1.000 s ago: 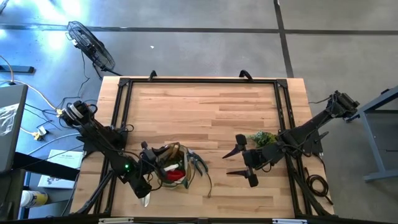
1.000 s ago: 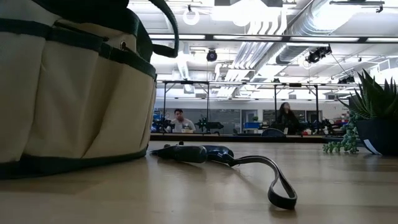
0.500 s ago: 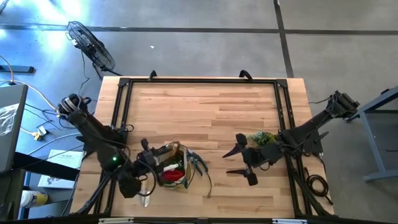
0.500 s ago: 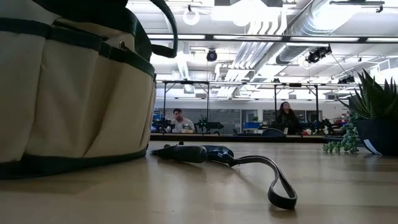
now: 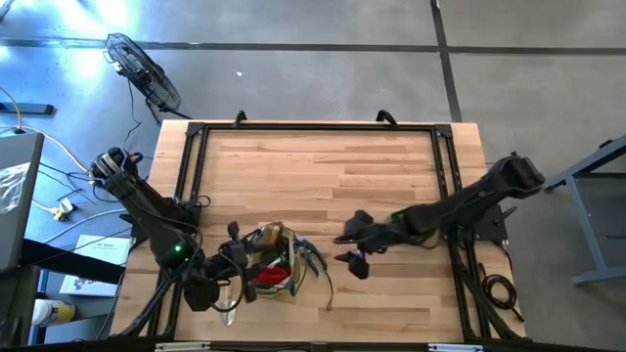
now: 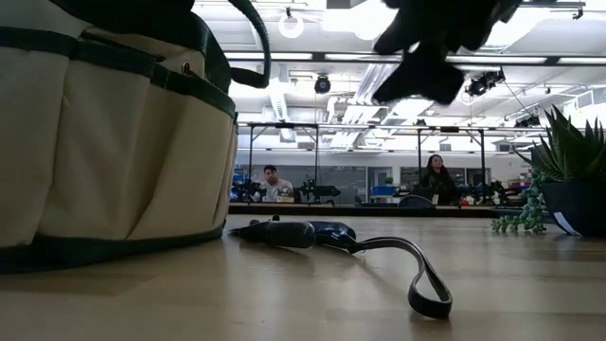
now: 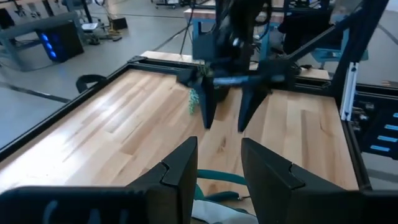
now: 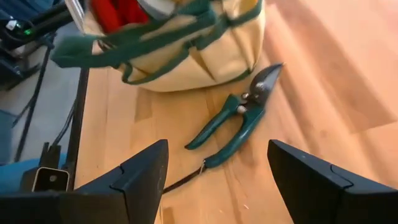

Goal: Pick & Place Garden tools in Gardening bag
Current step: Put the green shears into the brown gardening bag

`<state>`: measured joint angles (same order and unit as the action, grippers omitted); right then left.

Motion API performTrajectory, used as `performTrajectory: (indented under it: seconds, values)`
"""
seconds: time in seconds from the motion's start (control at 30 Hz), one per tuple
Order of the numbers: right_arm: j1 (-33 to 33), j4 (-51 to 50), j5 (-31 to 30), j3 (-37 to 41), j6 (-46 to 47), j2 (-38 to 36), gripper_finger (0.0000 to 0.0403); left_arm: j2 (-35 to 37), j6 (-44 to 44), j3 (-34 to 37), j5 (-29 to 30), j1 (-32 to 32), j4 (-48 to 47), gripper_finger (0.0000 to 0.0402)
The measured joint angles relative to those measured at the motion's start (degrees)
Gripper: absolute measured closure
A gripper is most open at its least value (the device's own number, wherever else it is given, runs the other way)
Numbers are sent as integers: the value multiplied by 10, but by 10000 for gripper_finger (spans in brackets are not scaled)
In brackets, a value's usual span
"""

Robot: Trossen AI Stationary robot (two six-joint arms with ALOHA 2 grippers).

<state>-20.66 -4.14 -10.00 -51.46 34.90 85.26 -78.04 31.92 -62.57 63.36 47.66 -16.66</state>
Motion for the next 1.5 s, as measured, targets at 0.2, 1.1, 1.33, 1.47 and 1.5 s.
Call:
performTrajectory:
  seconds: [0.2,1.1,1.33,1.47,1.5]
  values:
    - [10,95,61,0,1,77,137,0,0,0,-17,0,0,284]
    - [3,156,-66,0,75,201,137,-56,89,1,-162,0,-2,284]
    - [-12,162,-80,0,76,201,137,-67,91,1,-159,0,3,284]
    - [-15,142,-81,-27,70,203,137,-67,91,1,-139,0,3,284]
    - [-15,133,-81,-38,63,206,137,-67,90,1,-134,0,3,284]
